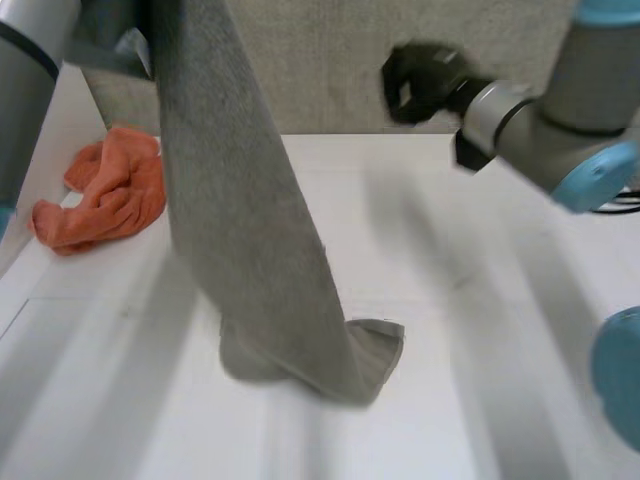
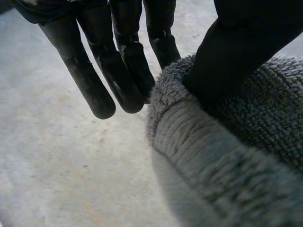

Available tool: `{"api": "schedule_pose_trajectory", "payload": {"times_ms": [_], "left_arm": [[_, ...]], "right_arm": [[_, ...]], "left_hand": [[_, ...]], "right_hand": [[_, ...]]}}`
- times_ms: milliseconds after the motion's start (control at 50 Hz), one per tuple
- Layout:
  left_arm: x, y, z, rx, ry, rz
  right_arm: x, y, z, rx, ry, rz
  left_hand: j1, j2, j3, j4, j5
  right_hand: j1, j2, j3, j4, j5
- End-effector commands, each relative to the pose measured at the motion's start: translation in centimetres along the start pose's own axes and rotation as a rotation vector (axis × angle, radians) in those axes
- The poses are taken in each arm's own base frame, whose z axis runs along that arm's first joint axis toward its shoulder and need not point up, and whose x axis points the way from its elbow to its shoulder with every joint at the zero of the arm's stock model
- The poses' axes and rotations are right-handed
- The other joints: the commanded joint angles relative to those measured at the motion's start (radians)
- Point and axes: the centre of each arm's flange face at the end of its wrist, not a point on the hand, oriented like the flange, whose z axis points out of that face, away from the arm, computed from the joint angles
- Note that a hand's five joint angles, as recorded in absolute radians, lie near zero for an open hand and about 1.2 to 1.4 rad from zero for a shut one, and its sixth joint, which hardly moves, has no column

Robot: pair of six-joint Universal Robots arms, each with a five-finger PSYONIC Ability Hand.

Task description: Fold the laundry.

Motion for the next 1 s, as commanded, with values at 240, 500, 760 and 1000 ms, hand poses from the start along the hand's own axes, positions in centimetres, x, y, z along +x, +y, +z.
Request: {"api": "schedule_pose_trajectory", "payload": {"times_ms": [240,500,760,1000], "left_arm": [[-0.2,-6.0,-2.0,0.114,-0.004,-0.046],[-0.5,-6.4,-2.3,0.120,-0.009,-0.041],[0.5,-3.5,-1.5,0.055,0.010,-0.030],[-1.1,-1.5,0.6,0.045,-0.046,0.007]], "right_arm": [[-2.9,8.4,-4.0,-0.347,-0.344,-0.006],[-10.7,15.2,-4.1,-0.526,-0.590,0.179],[-14.0,14.8,-4.9,-0.566,-0.681,0.304],[-3.6,4.3,-0.5,-0.152,-0.202,0.266]], "left_hand": [[0.271,0.199,0.201,0.194,0.254],[0.271,0.199,0.201,0.194,0.254],[0.271,0.199,0.201,0.194,0.254],[0.271,0.199,0.201,0.194,0.254]], "right_hand": [[-0.825,-1.004,-1.006,-1.013,-0.989],[-0.825,-1.004,-1.006,-1.013,-0.989],[0.352,0.173,0.171,0.164,0.188],[0.397,0.218,0.216,0.209,0.233]]}}
